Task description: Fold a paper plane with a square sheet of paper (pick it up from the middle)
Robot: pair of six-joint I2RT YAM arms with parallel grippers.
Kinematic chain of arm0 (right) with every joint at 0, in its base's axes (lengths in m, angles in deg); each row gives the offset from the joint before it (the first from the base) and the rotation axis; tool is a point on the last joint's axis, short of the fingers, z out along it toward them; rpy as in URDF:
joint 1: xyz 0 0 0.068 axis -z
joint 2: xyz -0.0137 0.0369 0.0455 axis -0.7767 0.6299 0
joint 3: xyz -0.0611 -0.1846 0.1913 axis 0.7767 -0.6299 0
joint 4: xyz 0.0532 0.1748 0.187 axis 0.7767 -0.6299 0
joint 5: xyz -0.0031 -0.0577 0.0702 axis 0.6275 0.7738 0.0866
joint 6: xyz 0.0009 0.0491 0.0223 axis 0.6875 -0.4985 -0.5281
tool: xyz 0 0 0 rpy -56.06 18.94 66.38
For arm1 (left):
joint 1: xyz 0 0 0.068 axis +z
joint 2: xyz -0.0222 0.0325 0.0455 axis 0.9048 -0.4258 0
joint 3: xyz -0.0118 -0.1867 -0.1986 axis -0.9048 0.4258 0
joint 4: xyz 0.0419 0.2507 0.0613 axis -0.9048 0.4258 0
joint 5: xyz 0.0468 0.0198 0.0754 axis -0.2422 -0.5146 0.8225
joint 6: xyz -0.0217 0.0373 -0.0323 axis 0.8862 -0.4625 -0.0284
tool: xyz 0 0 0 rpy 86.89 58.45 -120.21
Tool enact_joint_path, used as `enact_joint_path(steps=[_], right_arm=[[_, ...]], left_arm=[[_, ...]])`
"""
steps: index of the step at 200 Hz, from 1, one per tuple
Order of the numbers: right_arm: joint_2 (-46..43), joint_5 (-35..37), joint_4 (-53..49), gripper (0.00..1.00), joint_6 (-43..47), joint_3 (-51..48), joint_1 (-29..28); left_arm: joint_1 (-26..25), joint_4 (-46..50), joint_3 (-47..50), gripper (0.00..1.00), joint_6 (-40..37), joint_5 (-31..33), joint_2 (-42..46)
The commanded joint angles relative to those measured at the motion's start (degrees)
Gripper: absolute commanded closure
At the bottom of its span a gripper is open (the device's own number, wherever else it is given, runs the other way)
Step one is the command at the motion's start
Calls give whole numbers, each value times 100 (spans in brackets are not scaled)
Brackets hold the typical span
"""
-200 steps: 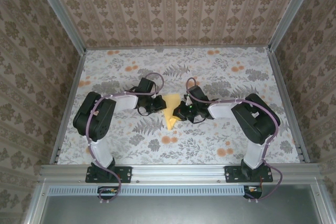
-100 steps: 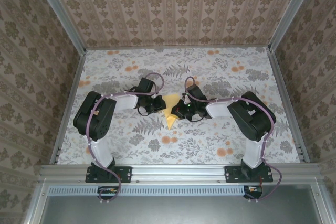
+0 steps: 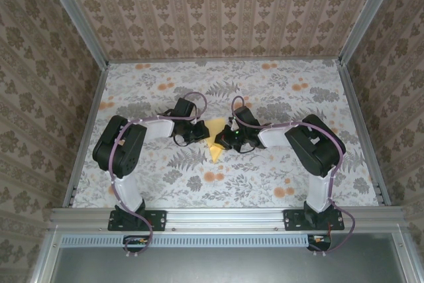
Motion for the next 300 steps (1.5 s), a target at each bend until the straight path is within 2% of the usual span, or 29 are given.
enact_joint_path(steps=[1, 246, 267, 300], right_arm=[[148, 0, 11, 96, -83, 131, -31], [394, 136, -252, 96, 18, 162, -45], [393, 152, -322, 94, 41, 170, -46], [436, 128, -434, 81, 77, 221, -54]], left_arm=[[-24, 318, -29, 89, -147, 42, -112], [-32, 415, -75, 88, -186, 62, 32], [26, 524, -100, 86, -197, 113, 224], [193, 606, 31, 81, -36, 269, 662]])
